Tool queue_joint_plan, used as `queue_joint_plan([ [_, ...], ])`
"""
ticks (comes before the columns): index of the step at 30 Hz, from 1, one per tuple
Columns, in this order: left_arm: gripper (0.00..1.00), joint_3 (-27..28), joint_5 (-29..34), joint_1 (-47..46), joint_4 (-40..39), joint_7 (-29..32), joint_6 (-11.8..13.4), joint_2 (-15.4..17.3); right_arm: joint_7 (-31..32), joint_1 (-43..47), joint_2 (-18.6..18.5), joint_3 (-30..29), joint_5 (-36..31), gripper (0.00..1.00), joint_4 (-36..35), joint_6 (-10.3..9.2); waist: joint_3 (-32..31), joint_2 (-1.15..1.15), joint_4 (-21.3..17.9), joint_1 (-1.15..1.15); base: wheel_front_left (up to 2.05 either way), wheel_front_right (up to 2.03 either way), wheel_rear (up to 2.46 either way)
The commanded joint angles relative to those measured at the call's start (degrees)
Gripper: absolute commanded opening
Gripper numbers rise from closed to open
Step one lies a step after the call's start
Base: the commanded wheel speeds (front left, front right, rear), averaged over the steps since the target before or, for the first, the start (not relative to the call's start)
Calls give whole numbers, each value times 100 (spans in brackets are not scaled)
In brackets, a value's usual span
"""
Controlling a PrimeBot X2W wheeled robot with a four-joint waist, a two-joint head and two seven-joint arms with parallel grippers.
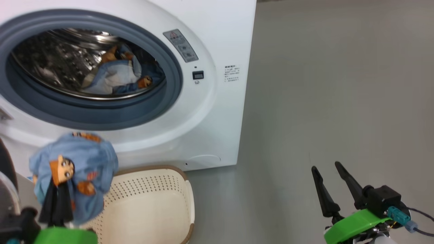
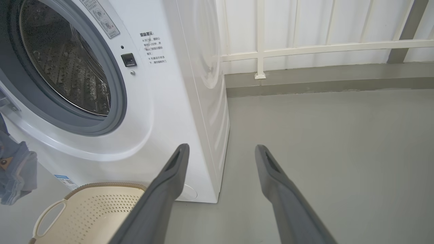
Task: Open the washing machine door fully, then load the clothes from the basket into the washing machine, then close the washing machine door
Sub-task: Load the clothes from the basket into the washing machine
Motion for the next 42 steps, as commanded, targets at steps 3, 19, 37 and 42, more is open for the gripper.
queue_joint_plan([
  [3, 0, 217, 98, -686, 48, -37, -31, 173, -28, -279, -11, 120, -19, 100, -186, 9, 328, 0, -153, 0, 0, 0, 0],
  [19, 0, -4, 113, -3085, 1147, -37, -55, 1066, -28, -685, 97, 148, -29, 100, -324, 9, 1321, 0, -756, 0, 0, 0, 0],
  [37, 0, -377, -461, -5238, 3084, -37, -57, 1634, -28, -972, 246, 89, -53, 100, -546, 9, 2797, 0, -911, 0, 0, 0, 0],
  [42, 0, -567, -528, -5858, 3585, 8, -57, 1779, -28, -1039, 284, 88, -54, 100, -582, 9, 3115, 0, -881, 0, 0, 0, 0],
])
